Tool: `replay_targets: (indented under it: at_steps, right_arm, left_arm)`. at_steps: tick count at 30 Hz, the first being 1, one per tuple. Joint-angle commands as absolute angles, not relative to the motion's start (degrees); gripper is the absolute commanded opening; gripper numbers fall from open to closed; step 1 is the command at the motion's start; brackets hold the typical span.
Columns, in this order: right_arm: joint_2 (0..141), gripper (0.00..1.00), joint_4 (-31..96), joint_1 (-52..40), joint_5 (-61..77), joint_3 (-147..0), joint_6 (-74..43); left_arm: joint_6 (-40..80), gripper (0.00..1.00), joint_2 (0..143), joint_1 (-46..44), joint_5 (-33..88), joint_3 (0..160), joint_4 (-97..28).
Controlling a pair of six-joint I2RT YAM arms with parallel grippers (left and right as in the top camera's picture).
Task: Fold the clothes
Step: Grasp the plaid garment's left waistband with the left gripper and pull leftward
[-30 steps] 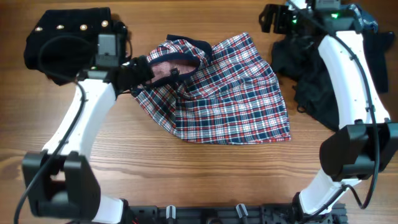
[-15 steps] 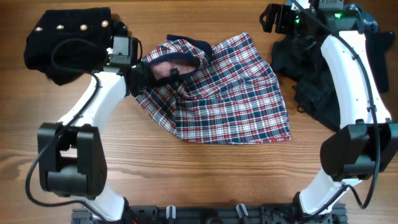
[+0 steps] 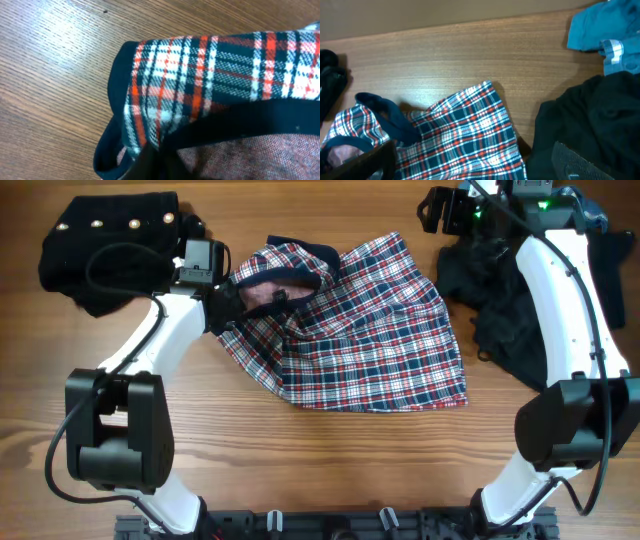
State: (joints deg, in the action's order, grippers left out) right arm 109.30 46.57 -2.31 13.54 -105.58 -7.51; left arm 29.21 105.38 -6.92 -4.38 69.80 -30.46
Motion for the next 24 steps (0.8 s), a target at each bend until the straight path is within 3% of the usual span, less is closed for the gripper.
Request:
replay_targets:
  at_steps: [1,9,24]
  right_arm:
    - [107.35,1.00,47.03,-2.48,14.68,-107.02,-7.49]
    - [107.35,1.00,47.00,-2.48,14.70,-107.02,-7.53]
    - [107.37,1.00,47.22,-2.50,14.96,-106.91,-7.64]
  left_arm:
    - [29.26,0.04,106.08,-6.96,-5.65,69.93,-31.83]
    - [29.26,0.04,103.24,-5.08,-5.43,71.16,-43.99]
    - [28.75,0.04,81.12,9.56,-3.53,71.70,-57.34]
